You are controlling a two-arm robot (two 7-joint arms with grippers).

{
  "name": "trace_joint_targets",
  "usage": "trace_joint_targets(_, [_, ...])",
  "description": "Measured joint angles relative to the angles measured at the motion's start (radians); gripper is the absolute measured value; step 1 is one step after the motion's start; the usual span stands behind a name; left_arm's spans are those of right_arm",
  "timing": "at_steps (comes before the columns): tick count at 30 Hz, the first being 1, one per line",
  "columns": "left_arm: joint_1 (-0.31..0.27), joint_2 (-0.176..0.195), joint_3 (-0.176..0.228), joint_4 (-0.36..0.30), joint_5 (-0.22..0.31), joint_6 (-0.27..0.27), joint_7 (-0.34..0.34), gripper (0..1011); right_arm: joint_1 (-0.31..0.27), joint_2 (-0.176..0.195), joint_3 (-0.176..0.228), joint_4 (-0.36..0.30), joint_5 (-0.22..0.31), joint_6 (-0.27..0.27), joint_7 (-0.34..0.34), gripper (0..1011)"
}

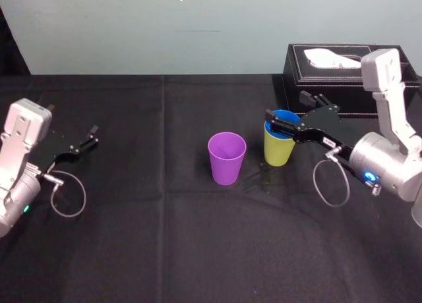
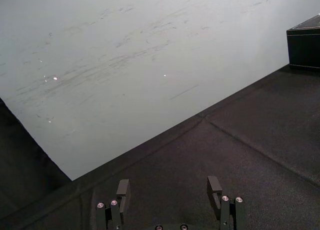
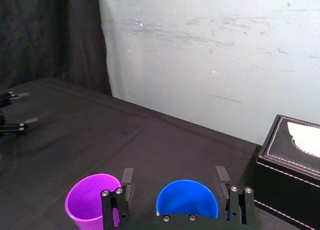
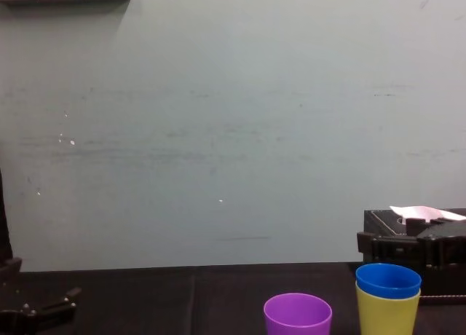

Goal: Stack the three plastic cups sequentially using one hand.

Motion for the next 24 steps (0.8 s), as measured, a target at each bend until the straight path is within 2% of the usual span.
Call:
trace_joint_targets(7, [0.0,0.0,0.0,0.0,0.0,0.0,0.0,1011,-0.047,0.034,0.013,-0.059,0.026,0.001,0.017,1004])
trace_joint_targets(14, [0.0,0.0,0.0,0.0,0.0,0.0,0.0,1011,-0.128,0.083,0.021,-0.116,0.058,-0.012,0.039,1004])
trace_joint_targets(20, [0.0,0.0,0.0,0.0,0.0,0.0,0.0,1011,-0.184,0.112,-0.003,-0.13,0.056,-0.043,0.059,1004])
trace_joint_targets(24, [0.0,0.0,0.0,0.0,0.0,0.0,0.0,1011,-0.202,0.116,-0.022,-0.129,0.046,-0.059,0.064,1004])
